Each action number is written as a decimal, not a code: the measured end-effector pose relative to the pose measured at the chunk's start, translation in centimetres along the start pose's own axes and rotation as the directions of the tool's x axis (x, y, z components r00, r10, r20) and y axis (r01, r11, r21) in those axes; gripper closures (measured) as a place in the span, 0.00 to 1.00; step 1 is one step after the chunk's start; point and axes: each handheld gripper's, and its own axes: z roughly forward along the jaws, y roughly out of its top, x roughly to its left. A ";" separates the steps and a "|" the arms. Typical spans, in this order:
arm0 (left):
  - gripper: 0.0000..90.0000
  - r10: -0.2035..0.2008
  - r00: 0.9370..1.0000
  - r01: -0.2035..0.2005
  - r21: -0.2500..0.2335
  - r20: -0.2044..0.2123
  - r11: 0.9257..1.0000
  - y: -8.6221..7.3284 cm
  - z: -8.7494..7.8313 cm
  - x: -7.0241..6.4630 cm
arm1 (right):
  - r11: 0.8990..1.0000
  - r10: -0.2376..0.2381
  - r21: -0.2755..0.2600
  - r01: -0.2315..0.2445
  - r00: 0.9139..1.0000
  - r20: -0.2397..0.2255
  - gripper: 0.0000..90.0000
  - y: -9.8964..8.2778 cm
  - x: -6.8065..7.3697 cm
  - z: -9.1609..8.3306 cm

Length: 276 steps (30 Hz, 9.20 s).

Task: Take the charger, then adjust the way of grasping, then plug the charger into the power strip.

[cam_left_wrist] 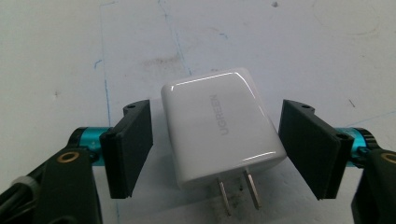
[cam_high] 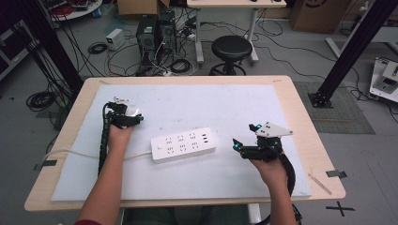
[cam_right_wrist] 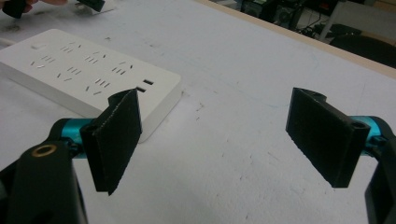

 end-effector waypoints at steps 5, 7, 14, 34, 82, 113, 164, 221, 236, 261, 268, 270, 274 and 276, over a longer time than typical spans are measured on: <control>0.35 0.006 1.000 -0.006 0.011 -0.004 1.000 -0.1 0.2 0.0 | 1.000 0.006 -0.002 -0.006 1.000 0.003 0.21 -0.1 -0.1 -0.2; 0.37 0.000 1.000 0.000 0.012 -0.003 1.000 -0.1 0.2 -0.1 | 1.000 0.009 -0.001 -0.009 1.000 0.005 0.21 -0.2 -0.2 -0.2; 0.42 -0.012 1.000 0.012 0.020 0.008 1.000 -0.1 0.4 -0.1 | 1.000 0.012 -0.003 -0.012 1.000 0.009 0.21 -0.4 -0.4 -0.3; 0.47 0.142 0.980 -0.130 -0.091 0.137 0.987 1.0 -7.9 -0.7 | 0.999 0.018 -0.033 -0.020 0.999 -0.037 0.21 0.6 -1.0 -1.7; 0.47 0.808 0.493 -0.556 -0.598 0.322 0.577 -5.2 -16.0 -15.1 | 0.970 0.241 0.129 -0.204 0.846 -0.476 0.21 1.2 5.6 2.4; 0.47 0.907 0.387 -0.623 -0.679 0.164 0.389 -6.5 -15.9 -19.2 | 0.925 0.347 0.165 -0.343 0.584 -0.734 0.53 0.3 9.2 6.2; 0.22 0.623 0.755 -0.435 -0.556 0.205 0.709 -3.4 -17.3 -8.8 | 0.921 0.340 0.076 -0.382 0.696 -0.632 0.70 1.0 5.5 5.1; 0.22 0.567 0.797 -0.406 -0.508 0.210 0.759 -4.6 -15.9 -6.4 | 0.977 -0.193 0.010 0.213 0.903 -0.383 0.70 6.1 4.8 9.2; 0.22 0.555 0.805 -0.400 -0.498 0.210 0.770 -5.3 -15.6 -5.6 | 0.904 -0.351 0.086 0.419 0.842 -0.410 0.70 9.0 4.4 10.4; 0.22 0.574 0.789 -0.412 -0.507 0.218 0.757 -4.8 -15.5 -6.9 | 0.924 0.202 -0.167 -0.343 0.811 -0.549 0.70 7.1 3.5 6.9; 0.22 0.570 0.791 -0.408 -0.503 0.221 0.762 -4.9 -15.5 -6.7 | 0.935 0.196 -0.240 -0.261 0.945 -0.262 0.70 7.4 4.2 5.5; 0.22 0.569 0.792 -0.408 -0.501 0.220 0.763 -5.0 -15.4 -6.7 | 0.955 0.147 -0.234 -0.181 0.977 -0.156 0.70 7.7 4.7 5.2; 0.22 0.567 0.792 -0.405 -0.501 0.226 0.765 -5.0 -15.2 -6.7 | 0.979 0.027 -0.203 -0.023 0.999 0.018 0.70 8.2 5.8 4.9; 0.22 0.567 0.792 -0.404 -0.501 0.227 0.765 -5.0 -15.1 -6.7 | 0.983 -0.011 -0.181 0.022 0.998 0.064 0.70 8.4 6.2 4.9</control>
